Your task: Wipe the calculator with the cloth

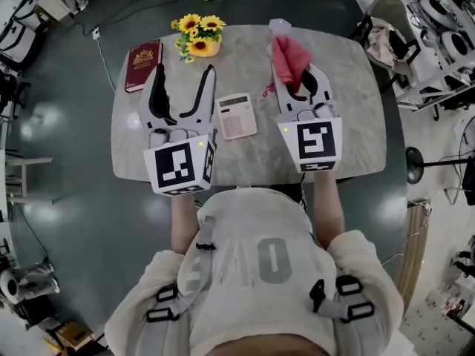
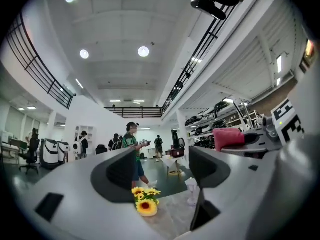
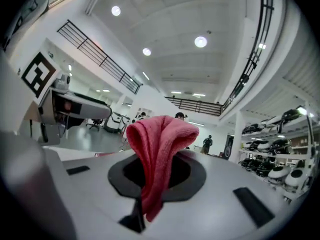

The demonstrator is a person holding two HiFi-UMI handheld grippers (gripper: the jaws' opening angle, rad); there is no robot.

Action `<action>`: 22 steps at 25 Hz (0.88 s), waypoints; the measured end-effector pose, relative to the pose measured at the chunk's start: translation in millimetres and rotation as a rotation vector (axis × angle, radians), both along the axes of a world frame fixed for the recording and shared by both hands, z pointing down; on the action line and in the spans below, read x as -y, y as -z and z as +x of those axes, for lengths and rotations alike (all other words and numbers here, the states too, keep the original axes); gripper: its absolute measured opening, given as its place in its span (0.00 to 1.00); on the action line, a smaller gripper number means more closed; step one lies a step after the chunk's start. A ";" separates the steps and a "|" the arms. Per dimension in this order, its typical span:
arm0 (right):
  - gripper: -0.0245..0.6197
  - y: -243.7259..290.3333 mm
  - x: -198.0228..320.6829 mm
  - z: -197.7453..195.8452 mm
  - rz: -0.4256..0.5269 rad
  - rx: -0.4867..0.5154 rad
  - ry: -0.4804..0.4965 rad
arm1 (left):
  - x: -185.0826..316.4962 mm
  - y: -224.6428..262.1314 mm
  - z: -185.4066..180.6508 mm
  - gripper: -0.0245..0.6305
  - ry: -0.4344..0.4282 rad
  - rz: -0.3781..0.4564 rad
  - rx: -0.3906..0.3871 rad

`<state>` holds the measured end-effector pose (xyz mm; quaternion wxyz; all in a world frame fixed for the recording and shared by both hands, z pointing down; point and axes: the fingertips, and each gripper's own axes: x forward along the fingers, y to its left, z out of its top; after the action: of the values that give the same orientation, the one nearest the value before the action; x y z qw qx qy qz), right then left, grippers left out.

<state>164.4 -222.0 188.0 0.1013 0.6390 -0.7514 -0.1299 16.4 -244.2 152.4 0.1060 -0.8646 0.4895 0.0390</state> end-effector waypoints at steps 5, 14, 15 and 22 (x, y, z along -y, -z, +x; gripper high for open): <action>0.12 17.8 -27.2 23.0 0.051 0.081 -0.051 | -17.7 16.8 4.2 0.35 0.039 0.039 0.004; 0.12 19.3 -50.2 17.1 0.128 0.132 -0.128 | -18.5 9.7 -12.2 0.07 0.043 0.018 -0.021; 0.12 19.4 -51.1 16.8 0.134 0.140 -0.129 | -16.5 9.2 -14.3 0.07 0.048 0.009 -0.028; 0.12 13.8 -51.8 20.4 0.104 0.126 -0.167 | -10.4 6.4 -23.8 0.07 0.075 -0.011 -0.047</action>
<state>184.8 -170.2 174.2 0.0309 0.7107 -0.6926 -0.1195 -7.3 -233.9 146.0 0.0910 -0.8452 0.5240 0.0524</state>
